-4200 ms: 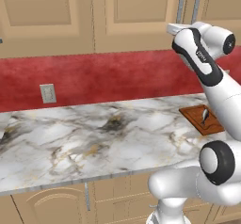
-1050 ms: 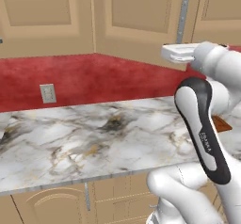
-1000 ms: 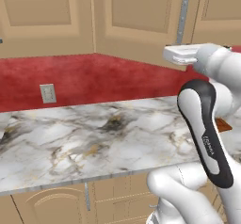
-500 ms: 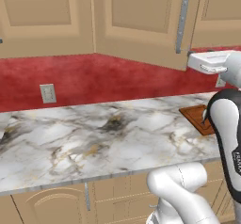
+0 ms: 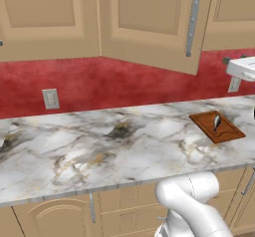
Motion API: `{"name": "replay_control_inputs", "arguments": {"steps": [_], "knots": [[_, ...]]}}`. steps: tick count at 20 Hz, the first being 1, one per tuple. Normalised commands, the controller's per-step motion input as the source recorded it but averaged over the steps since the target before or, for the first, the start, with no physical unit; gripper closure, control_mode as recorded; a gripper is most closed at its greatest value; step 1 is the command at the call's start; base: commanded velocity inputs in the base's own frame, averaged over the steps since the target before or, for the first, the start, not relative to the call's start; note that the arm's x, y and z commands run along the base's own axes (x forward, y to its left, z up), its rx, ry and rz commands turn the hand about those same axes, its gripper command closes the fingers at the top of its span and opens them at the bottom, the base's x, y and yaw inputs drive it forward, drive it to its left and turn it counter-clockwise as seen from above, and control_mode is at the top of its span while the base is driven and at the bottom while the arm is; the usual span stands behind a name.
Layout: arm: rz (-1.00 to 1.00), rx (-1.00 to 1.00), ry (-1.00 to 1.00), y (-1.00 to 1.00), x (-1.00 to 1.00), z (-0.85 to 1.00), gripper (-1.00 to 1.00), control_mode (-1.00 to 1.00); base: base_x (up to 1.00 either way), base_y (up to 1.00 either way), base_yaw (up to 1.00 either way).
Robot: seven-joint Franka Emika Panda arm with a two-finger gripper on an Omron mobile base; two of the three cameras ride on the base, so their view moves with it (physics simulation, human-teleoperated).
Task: Open the cabinet, retrieve the rolling pin, and place it next to the meat on the cutting board to prepare for tenderizing.
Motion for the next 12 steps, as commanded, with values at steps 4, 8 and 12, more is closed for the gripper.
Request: {"name": "replay_control_inputs", "arguments": {"steps": [4, 8, 12], "knots": [[0.10, 0.00, -0.01, -0.27, 0.25, -0.15, -1.00, -1.00, 0.00, 0.00, 0.00], [0.14, 0.01, 0.00, -0.27, 0.66, -0.06, -1.00, -1.00, 0.00, 0.00, 0.00], [0.17, 0.02, 0.00, -0.16, 0.71, -0.02, -1.00, -1.00, 0.00, 0.00, 0.00]]}}
